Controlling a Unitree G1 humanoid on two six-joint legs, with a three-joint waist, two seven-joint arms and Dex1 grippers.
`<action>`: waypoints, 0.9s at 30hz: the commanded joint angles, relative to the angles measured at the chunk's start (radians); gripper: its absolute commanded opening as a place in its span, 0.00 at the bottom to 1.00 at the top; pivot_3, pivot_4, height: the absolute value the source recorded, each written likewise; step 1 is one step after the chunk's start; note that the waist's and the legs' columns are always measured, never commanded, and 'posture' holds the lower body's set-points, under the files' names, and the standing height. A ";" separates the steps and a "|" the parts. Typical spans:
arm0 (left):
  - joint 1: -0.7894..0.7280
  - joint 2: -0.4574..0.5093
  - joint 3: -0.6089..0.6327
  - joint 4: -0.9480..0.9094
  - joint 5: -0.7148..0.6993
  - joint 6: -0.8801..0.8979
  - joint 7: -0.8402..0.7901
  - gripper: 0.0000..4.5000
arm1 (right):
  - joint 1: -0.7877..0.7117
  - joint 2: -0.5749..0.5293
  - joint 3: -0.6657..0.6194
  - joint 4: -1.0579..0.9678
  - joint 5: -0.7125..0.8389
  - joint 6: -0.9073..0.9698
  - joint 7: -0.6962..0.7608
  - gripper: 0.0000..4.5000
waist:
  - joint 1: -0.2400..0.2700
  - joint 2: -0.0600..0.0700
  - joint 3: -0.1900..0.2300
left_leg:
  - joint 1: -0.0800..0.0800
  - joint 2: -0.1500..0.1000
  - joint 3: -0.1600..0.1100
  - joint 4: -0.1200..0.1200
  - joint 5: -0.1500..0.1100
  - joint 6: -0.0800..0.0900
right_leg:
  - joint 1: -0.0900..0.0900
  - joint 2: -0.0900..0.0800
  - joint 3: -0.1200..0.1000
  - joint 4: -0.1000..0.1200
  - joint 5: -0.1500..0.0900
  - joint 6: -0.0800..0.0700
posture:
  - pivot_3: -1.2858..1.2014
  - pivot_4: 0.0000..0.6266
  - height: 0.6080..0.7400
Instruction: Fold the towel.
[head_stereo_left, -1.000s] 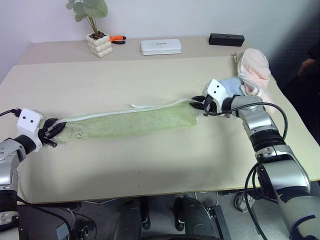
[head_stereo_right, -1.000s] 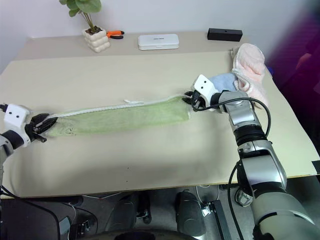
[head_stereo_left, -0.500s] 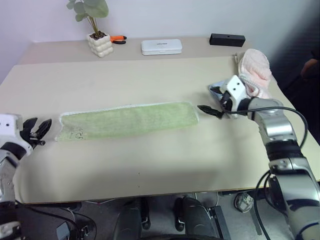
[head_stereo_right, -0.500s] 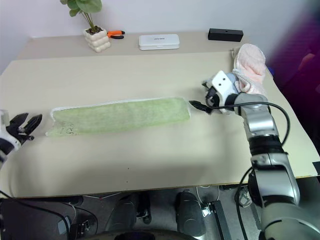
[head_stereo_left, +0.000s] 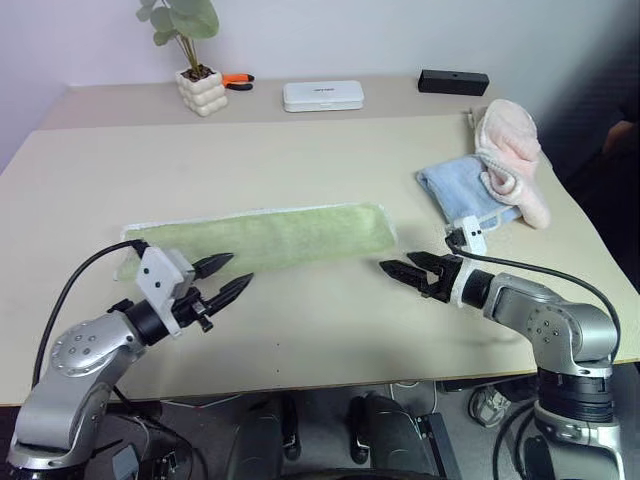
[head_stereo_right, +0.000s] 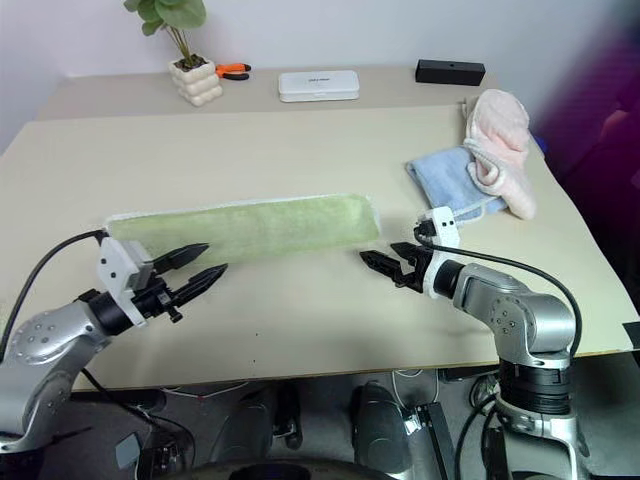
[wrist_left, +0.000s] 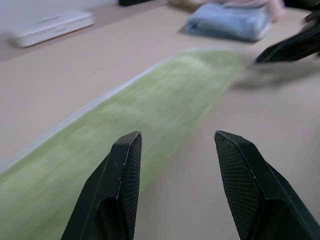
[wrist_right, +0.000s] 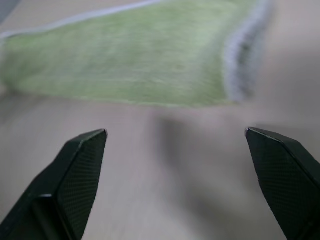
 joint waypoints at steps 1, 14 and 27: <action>-0.001 0.001 -0.014 -0.036 -0.012 0.012 -0.002 0.52 | -0.060 0.104 -0.064 -0.011 0.050 0.080 -0.124 1.00 | -0.004 0.000 0.000 | 0.000 0.000 0.000 0.000 0.000 0.000 | 0.000 0.000 0.000 0.000 0.000 0.000 | 0.52 0.24 0.93; 0.084 0.012 -0.020 -0.132 -0.081 0.079 -0.017 0.52 | -0.259 0.389 -0.272 0.200 0.051 0.099 -0.454 0.60 | -0.003 0.000 -0.001 | 0.000 -0.001 0.000 0.000 0.000 0.000 | 0.000 0.000 0.000 0.000 0.000 0.000 | 0.52 0.24 0.93; 0.104 -0.007 -0.056 -0.122 -0.053 0.056 -0.006 0.52 | -0.241 0.247 -0.283 0.046 0.110 0.104 -0.481 0.00 | 0.007 0.001 -0.001 | -0.002 -0.001 0.000 0.000 0.000 0.000 | 0.000 0.000 0.000 -0.002 0.000 0.001 | 0.52 0.24 0.93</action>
